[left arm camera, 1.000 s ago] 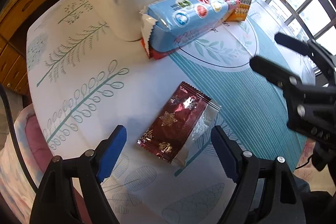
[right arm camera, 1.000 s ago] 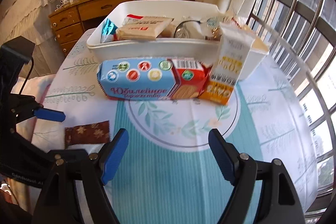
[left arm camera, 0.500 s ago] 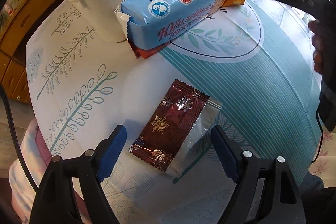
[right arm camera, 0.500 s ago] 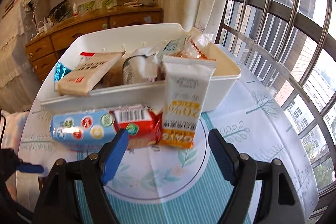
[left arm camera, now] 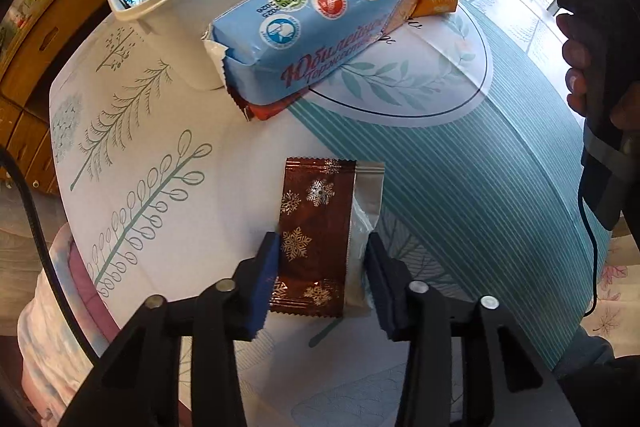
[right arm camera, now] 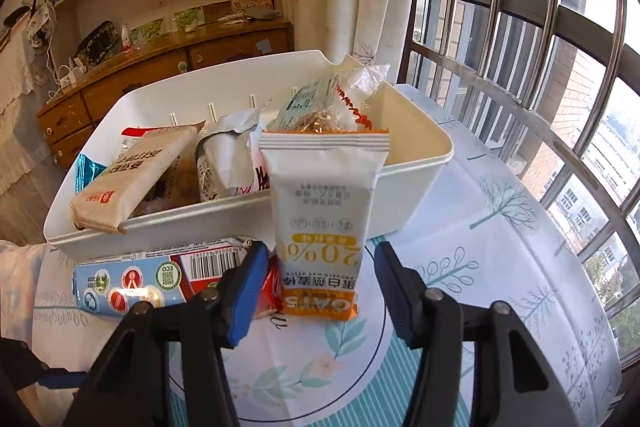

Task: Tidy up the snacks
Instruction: 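Close left tool on the red-brown snowflake packet, then lift snowflake packet with left tool and carry it over the tray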

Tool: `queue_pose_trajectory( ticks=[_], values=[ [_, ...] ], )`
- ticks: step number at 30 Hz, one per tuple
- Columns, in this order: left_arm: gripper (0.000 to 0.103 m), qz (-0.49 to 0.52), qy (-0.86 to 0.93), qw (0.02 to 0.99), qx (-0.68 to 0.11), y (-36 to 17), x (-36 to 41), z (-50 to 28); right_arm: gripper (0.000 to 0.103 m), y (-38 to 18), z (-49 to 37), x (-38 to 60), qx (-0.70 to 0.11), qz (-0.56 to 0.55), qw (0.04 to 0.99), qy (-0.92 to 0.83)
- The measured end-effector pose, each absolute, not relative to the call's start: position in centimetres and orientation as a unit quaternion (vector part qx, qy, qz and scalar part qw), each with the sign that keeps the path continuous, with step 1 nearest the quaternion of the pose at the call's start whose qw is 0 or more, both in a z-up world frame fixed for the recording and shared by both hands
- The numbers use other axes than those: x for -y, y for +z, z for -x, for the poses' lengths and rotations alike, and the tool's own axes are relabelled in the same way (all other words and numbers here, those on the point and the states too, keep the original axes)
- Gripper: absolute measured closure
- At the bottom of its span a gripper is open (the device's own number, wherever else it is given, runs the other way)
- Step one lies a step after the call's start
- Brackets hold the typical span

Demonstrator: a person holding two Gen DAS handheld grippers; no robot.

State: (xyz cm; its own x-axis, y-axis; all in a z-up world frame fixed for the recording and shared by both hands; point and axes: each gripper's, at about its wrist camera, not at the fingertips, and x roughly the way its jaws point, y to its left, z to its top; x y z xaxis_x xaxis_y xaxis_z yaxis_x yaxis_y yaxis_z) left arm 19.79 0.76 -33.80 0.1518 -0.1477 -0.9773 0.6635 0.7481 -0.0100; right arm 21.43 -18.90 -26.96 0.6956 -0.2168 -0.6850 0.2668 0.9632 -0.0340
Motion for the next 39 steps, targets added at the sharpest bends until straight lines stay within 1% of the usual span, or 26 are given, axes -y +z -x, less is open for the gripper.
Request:
queue_pose_trajectory(
  ticks=[3,9,16,29,39],
  values=[
    [0.066,-0.207,-0.27,0.723,-0.601,-33.8,-0.4,-20.1,0.06,-26.9,-21.7,19.0,-0.374,-0.037,0.919,-0.12],
    [0.067,-0.168,-0.257,0.709,-0.635,-33.6,-0.1,-20.7,0.062,-26.7,-22.2,19.6,-0.39,-0.046,0.914,-0.103],
    [0.068,-0.143,-0.248,0.701,-0.653,-31.9,0.1,-19.9,0.063,-25.7,-21.8,19.8,-0.402,-0.066,0.908,-0.097],
    [0.068,-0.11,-0.236,0.735,-0.627,-23.3,-0.4,-19.5,0.063,-20.6,-19.4,20.8,-0.389,-0.084,0.915,-0.069],
    [0.068,-0.07,-0.224,0.788,-0.569,-15.8,0.1,-21.1,0.063,-15.3,-20.2,21.4,-0.364,-0.059,0.929,-0.029]
  ],
)
